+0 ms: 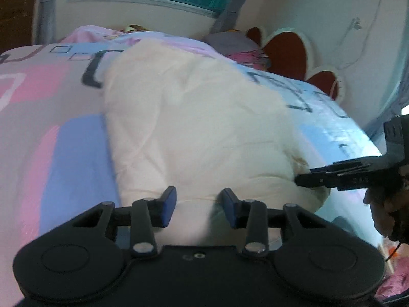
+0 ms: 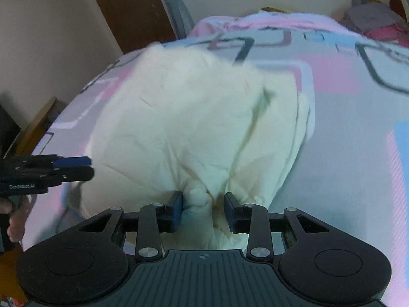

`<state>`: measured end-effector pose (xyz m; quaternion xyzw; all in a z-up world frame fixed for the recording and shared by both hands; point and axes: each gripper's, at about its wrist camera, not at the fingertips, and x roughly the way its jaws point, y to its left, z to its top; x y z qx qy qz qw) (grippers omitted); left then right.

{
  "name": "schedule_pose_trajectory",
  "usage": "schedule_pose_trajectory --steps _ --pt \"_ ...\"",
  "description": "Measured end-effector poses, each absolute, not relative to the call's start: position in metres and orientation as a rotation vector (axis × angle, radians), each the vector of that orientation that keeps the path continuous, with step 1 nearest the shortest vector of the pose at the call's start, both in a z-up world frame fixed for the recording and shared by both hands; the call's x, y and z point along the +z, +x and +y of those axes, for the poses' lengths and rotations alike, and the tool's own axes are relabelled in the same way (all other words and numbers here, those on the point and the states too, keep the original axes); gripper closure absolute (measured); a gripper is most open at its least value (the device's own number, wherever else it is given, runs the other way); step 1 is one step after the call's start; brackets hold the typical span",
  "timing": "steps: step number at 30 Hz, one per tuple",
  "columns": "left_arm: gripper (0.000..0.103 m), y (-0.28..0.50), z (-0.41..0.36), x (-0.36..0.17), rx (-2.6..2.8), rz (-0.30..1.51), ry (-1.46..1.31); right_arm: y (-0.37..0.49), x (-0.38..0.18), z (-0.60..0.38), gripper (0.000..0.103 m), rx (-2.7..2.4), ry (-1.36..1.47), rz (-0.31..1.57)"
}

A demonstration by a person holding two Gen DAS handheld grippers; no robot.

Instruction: Fold large clothes

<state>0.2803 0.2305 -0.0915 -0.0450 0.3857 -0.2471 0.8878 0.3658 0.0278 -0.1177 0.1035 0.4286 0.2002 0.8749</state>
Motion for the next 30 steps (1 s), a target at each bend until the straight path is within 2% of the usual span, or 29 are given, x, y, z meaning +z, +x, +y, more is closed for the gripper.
schedule_pose_trajectory --steps 15,20,24,26,30 --pt "0.067 0.237 0.236 -0.094 -0.334 0.829 -0.096 0.333 -0.110 0.013 0.069 0.406 0.270 0.911" --pt "0.067 0.236 0.228 -0.073 -0.302 0.758 -0.080 0.339 -0.071 0.004 0.069 0.431 0.229 0.770" --pt "0.059 0.235 0.216 -0.062 -0.296 0.717 -0.085 0.345 -0.056 -0.001 0.069 0.440 0.246 0.734" --pt "0.046 0.241 0.206 -0.054 -0.299 0.686 -0.068 0.351 -0.050 0.007 0.069 0.427 0.198 0.700" --pt "0.046 0.270 0.180 -0.043 -0.324 0.661 -0.063 0.391 -0.052 0.021 0.069 0.380 0.189 0.717"
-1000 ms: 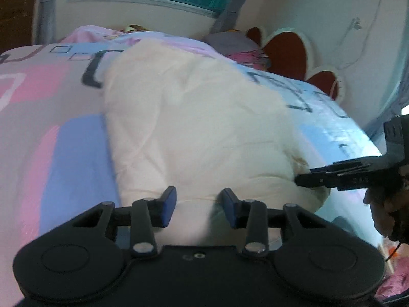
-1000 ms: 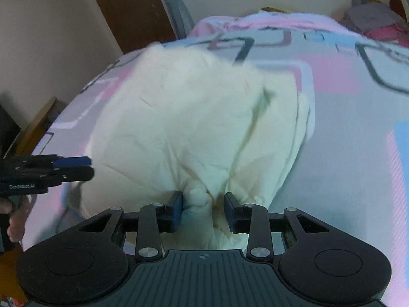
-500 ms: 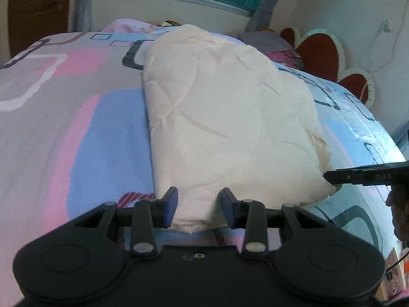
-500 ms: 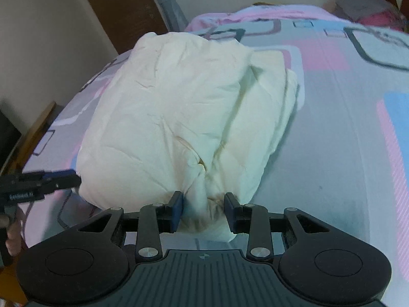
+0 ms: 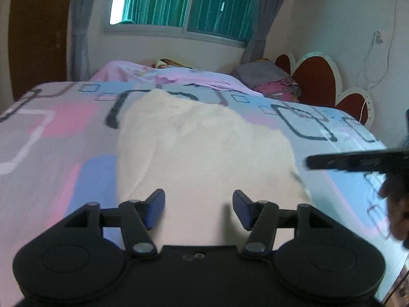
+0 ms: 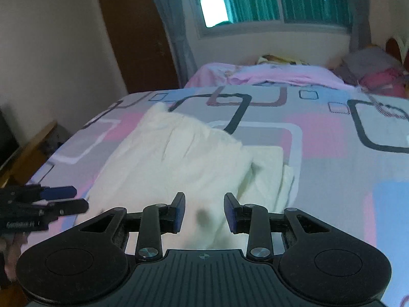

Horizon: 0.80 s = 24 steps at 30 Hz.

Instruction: Fold large clothes

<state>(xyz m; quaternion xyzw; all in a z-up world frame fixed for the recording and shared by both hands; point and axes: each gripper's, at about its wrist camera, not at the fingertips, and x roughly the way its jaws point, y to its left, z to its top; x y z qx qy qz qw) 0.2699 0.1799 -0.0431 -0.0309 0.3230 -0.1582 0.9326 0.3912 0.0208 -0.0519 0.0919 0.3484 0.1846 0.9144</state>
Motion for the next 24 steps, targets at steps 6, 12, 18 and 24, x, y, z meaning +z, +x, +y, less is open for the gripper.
schedule_pose_trajectory --steps 6,12,18,24 --pt "0.047 0.300 0.156 -0.070 -0.312 0.732 -0.047 0.421 -0.099 0.033 0.069 0.330 0.142 0.858" --pt "0.040 0.265 0.162 -0.050 -0.292 0.682 -0.009 0.380 -0.072 0.003 0.069 0.332 0.208 0.782" --pt "0.033 0.186 0.169 -0.019 -0.255 0.588 -0.032 0.295 -0.034 -0.017 0.069 0.353 0.227 0.711" --pt "0.015 0.106 0.163 0.001 -0.200 0.541 -0.048 0.212 -0.007 -0.018 0.066 0.361 0.239 0.686"
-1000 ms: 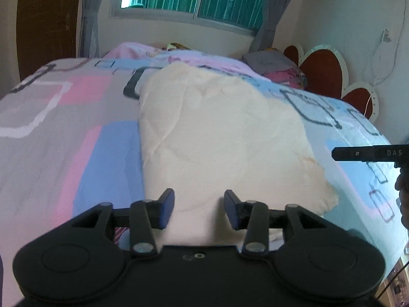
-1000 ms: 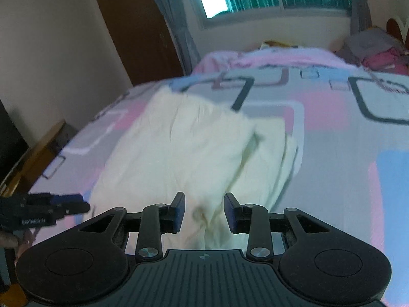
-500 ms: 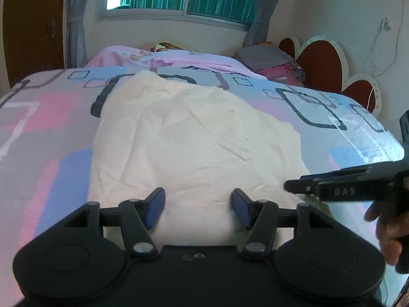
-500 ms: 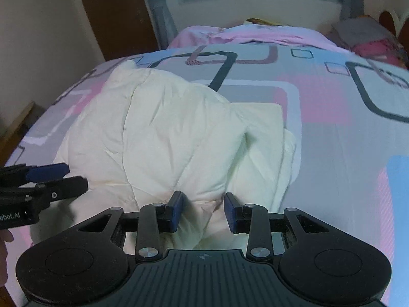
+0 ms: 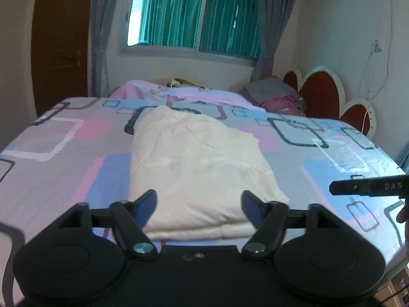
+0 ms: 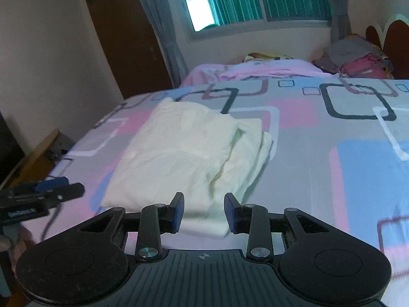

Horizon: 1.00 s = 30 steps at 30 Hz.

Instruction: Fold large clothes

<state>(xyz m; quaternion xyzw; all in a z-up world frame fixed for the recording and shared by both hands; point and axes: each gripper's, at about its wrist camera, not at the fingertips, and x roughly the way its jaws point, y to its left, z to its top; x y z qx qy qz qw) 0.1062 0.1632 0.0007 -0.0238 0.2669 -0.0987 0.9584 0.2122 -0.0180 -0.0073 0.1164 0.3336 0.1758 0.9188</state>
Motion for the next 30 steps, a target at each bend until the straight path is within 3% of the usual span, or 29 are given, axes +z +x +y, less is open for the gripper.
schedule_pose_trajectory --steps 1,2,7,18,30 --pt "0.002 0.097 0.161 0.001 -0.156 0.517 -0.042 0.202 -0.005 -0.016 0.021 0.341 0.228 0.681" --pt "0.000 0.086 0.158 -0.001 -0.101 0.479 -0.029 0.188 -0.002 -0.016 0.000 0.296 0.217 0.643" --pt "0.000 0.052 0.153 0.001 -0.049 0.498 -0.048 0.152 0.003 -0.016 0.000 0.243 0.220 0.574" --pt "0.000 -0.002 0.134 0.017 -0.099 0.509 -0.033 0.079 -0.008 -0.008 0.000 0.220 0.177 0.616" --pt "0.000 -0.018 0.121 0.020 -0.137 0.487 -0.025 0.058 0.004 -0.012 0.000 0.204 0.157 0.590"
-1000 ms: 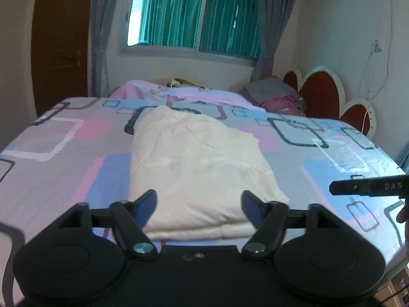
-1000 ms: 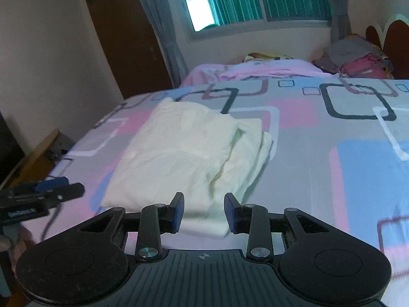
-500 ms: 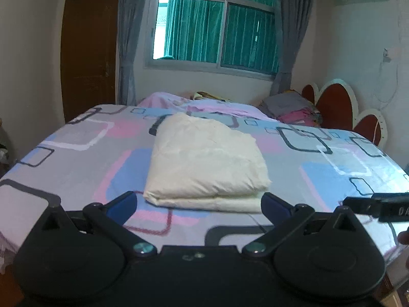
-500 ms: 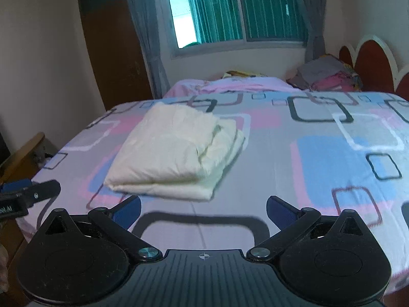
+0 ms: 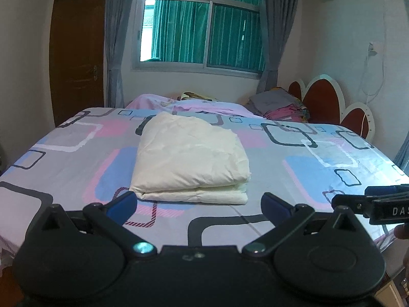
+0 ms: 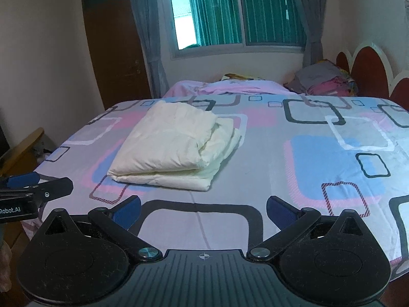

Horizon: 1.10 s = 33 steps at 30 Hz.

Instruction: Fold large clothes

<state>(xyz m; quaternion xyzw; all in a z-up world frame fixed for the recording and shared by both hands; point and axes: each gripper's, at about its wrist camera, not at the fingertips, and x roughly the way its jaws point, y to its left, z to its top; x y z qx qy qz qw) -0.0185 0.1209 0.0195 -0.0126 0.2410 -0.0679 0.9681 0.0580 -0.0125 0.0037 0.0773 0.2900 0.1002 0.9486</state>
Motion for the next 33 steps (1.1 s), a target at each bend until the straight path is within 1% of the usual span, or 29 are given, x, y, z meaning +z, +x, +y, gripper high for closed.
schedule_pose_trajectory --steps 33 --pt "0.000 -0.020 0.121 0.021 -0.136 0.477 -0.025 0.058 0.014 -0.015 0.000 0.216 0.138 0.584"
